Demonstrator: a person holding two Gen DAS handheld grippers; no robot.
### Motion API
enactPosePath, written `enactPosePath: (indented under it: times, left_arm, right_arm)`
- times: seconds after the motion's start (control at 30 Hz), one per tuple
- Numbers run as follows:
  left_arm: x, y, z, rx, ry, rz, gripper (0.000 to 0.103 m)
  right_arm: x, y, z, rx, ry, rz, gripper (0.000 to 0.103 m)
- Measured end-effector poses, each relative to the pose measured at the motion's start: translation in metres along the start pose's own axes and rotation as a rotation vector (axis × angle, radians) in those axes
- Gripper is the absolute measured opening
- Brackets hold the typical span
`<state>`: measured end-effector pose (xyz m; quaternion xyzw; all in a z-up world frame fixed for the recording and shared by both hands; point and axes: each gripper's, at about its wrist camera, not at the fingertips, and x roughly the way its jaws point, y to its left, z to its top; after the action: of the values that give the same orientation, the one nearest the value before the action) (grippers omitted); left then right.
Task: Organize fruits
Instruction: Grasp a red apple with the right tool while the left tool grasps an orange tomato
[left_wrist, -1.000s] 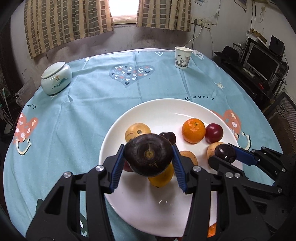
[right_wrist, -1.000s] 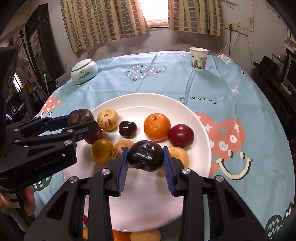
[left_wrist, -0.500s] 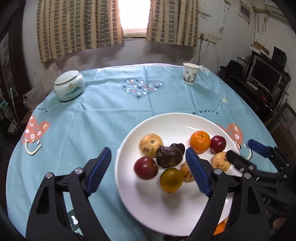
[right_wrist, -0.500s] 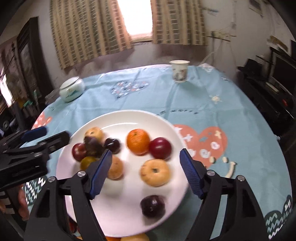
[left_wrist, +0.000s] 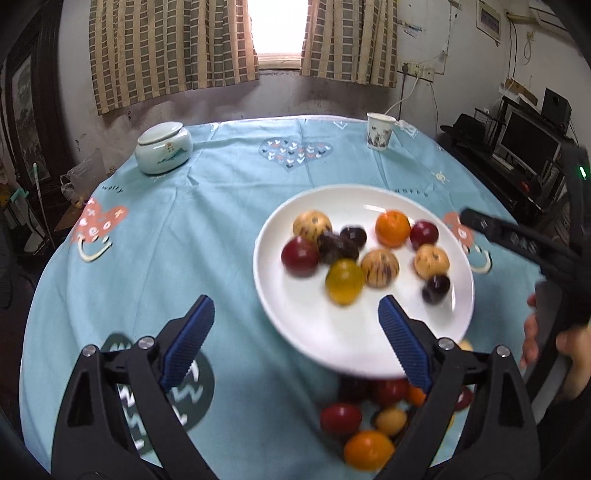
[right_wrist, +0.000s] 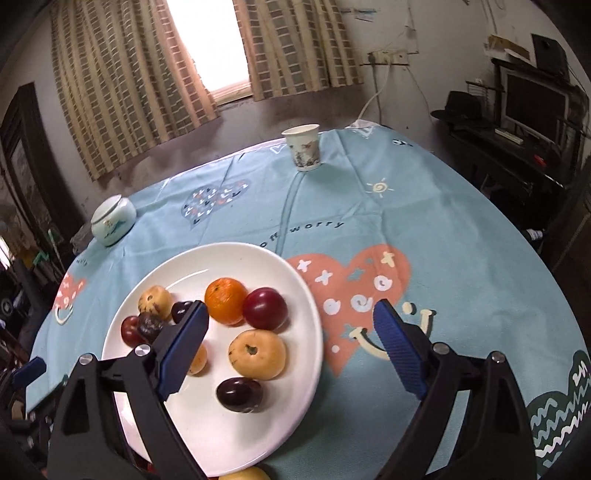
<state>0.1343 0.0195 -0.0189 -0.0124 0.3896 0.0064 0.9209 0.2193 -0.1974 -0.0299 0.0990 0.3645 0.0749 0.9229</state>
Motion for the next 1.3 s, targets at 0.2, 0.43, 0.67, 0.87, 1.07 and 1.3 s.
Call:
enactPosePath:
  times: [0.2,0.43,0.67,0.87,1.07,1.3]
  left_arm:
    - [-0.02,0.003,-0.047,0.0,0.068,-0.011,0.092]
    - [-0.041,0.019,-0.079,-0.003,0.088,-0.036,0.092]
    - [-0.034,0.014,-0.092,0.006,0.11,-0.121,0.092]
    - [-0.034,0.001,-0.108,0.058,0.136,-0.144,0.092]
    - [-0.042,0.009,-0.122,0.041,0.142,-0.138,0.092]
    - [-0.039,0.008,-0.123,0.039,0.154,-0.158,0.092]
  right_arm:
    - [-0.005,0.027,-0.012,-0.129,-0.017,0.077,0.091]
    - [-0.047,0.038,-0.049,-0.186,0.146,0.163,0.091]
    - [-0.095,0.017,-0.124,-0.2,0.235,0.023,0.096]
    - [-0.091,0.023,-0.153,-0.222,0.253,-0.02,0.096]
    - [-0.071,0.022,-0.152,-0.229,0.253,0.023,0.044]
    - [-0.05,0.037,-0.146,-0.275,0.27,0.059,0.043]
